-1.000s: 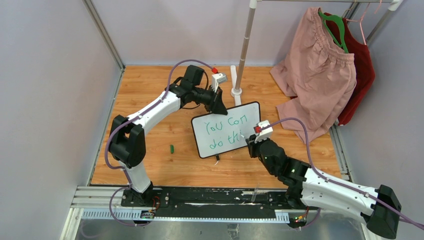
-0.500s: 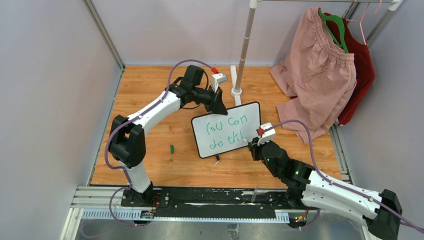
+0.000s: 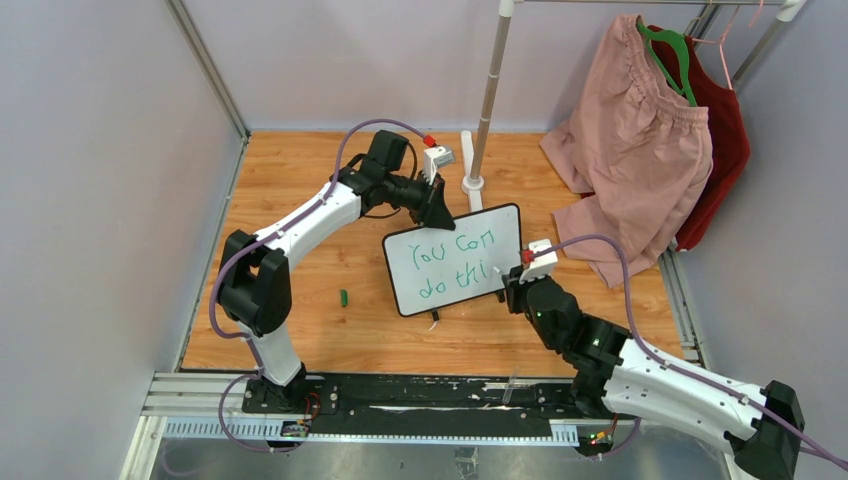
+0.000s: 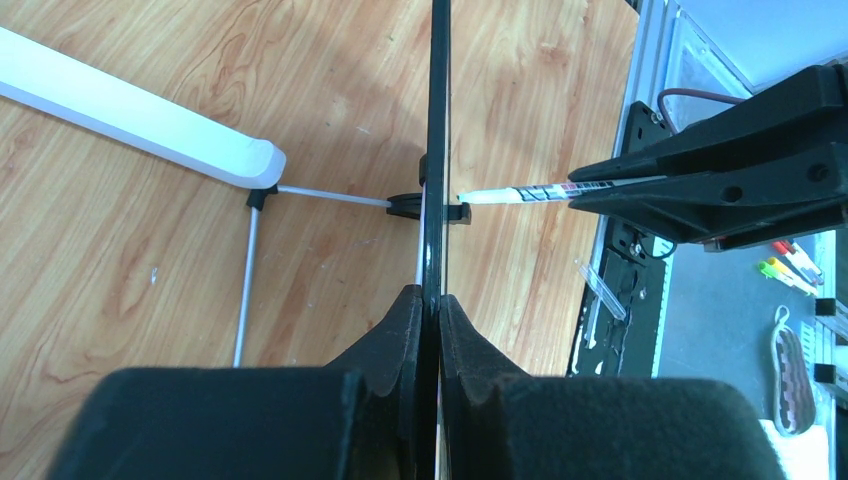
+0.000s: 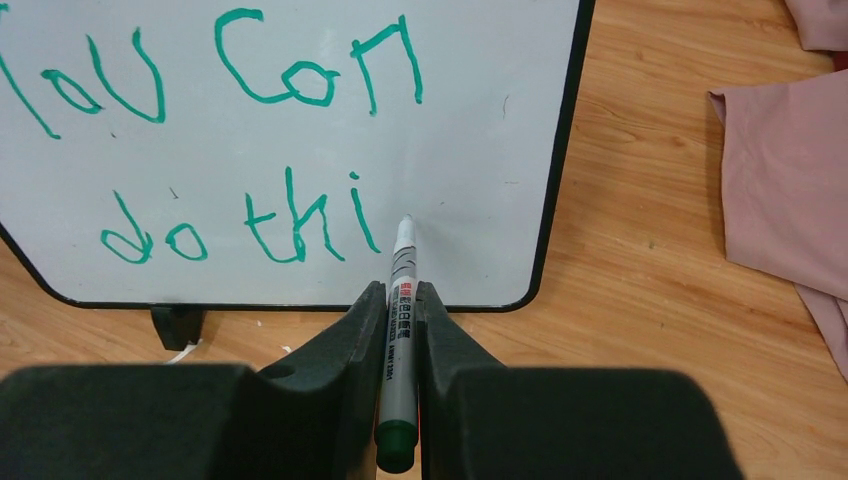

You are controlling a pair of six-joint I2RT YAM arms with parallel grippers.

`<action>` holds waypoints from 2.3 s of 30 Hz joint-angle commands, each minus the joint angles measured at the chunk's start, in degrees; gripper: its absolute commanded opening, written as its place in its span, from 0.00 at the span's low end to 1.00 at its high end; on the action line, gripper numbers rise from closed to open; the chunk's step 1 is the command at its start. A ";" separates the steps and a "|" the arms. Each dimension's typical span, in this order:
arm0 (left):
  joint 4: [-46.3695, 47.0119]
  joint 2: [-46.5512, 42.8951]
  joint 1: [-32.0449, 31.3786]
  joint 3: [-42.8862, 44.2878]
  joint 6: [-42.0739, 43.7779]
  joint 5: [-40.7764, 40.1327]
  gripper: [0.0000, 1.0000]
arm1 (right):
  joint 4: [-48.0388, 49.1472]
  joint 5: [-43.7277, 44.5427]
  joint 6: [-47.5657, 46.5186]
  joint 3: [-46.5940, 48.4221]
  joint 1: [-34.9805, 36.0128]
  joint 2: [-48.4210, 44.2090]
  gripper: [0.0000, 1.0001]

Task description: Write a sentence on the whiteboard

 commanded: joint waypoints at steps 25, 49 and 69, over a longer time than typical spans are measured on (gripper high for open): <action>0.32 -1.52 -0.79 -0.62 -0.94 0.32 0.00 | 4.34 0.60 -0.68 3.61 -3.75 3.23 0.00; 0.43 -1.45 -0.87 -0.50 -1.07 0.34 0.00 | 2.20 -5.10 0.84 2.95 -3.74 6.59 0.00; 0.31 -1.51 -0.87 -0.43 -1.03 0.29 0.00 | -2.76 -0.09 1.54 1.45 -4.28 5.43 0.00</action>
